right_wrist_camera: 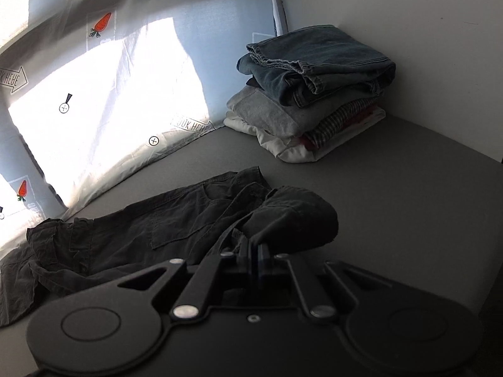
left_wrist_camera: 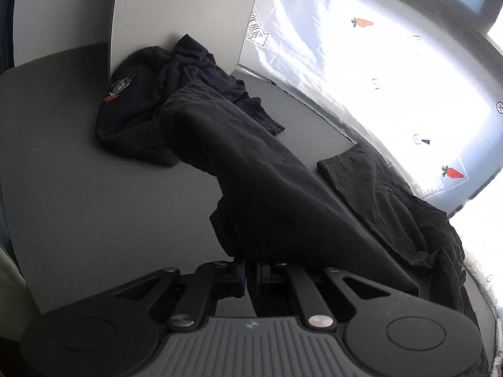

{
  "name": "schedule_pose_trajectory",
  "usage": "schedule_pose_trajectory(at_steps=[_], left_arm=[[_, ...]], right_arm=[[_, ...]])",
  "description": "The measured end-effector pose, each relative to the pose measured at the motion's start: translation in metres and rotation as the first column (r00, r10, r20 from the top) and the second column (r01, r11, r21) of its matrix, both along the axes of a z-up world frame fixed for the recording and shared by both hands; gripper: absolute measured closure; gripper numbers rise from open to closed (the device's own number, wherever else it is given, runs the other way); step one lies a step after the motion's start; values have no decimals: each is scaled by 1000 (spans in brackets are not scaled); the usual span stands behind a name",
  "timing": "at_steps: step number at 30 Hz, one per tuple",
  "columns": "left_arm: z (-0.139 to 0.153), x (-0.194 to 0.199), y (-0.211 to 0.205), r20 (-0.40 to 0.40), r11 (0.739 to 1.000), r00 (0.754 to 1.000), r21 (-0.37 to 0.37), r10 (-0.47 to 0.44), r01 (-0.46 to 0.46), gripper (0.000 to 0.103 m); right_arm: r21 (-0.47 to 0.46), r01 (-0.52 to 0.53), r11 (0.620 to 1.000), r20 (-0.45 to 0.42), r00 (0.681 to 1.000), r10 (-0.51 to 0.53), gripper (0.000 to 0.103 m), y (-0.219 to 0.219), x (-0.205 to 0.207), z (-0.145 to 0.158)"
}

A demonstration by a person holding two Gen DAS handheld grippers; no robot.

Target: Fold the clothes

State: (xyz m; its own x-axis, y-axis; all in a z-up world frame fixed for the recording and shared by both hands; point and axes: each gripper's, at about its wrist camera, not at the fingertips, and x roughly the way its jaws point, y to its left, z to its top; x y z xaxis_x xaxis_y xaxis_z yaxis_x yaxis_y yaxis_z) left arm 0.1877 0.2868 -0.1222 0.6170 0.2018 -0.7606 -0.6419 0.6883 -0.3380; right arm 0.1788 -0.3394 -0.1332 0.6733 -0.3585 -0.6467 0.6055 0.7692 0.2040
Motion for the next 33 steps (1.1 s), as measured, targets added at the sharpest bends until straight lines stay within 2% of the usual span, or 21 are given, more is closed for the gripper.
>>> schedule_pose_trajectory(at_steps=[1, 3, 4, 6, 12, 13, 15, 17, 18, 20, 23, 26, 28, 33], left_arm=[[-12, -4, 5, -41, 999, 999, -33, 28, -30, 95], [-26, -14, 12, -76, 997, 996, -55, 53, -57, 93], [-30, -19, 14, -75, 996, 996, -71, 51, -56, 92], [-37, -30, 17, -67, 993, 997, -102, 47, -54, 88], [-43, -38, 12, -68, 992, 997, -120, 30, -38, 84], [-43, -37, 10, -66, 992, 998, -123, 21, -29, 81], [-43, -36, 5, -70, 993, 998, -118, 2, -11, 75], [-43, -35, 1, -75, 994, 997, -113, -14, 6, 70], [-43, -35, -1, -76, 994, 997, -113, -21, 13, 68], [-43, -36, 0, -60, 991, 998, -132, -26, 18, 59], [-40, -36, 1, -30, 988, 999, -152, -24, 20, 48], [-39, -31, 2, -32, 991, 999, -134, -29, 24, 40], [-42, -27, 4, -42, 990, 999, -137, -26, 20, 40], [-55, -28, 15, -62, 980, 998, -197, 16, -27, 40]], right_arm=[[7, 11, 1000, -32, 999, -11, 94, 0, 0, -6], [11, 19, 1000, -69, 997, -18, 85, 0, -3, -14], [9, 16, 1000, -75, 997, -15, 82, 0, -6, -17], [28, 4, 1000, -66, 998, -2, 67, 0, -12, -20], [150, 7, 989, -40, 999, -1, 53, 0, -17, -35], [156, -2, 988, -40, 999, 9, 50, 2, -16, -36], [161, -21, 987, -44, 999, 29, 38, 6, -13, -37], [195, -41, 980, -24, 999, 46, 32, 8, -14, -39], [215, -45, 976, -16, 999, 50, 24, 8, -15, -40], [252, -54, 966, -1, 998, 56, 14, 9, -16, -43], [251, -43, 967, -31, 998, 52, 4, 11, -16, -50], [243, -40, 969, -43, 998, 52, 2, 12, -18, -55], [259, -33, 965, -44, 998, 46, 1, 12, -20, -59], [304, -8, 953, -53, 998, 25, 1, 12, -23, -69]])
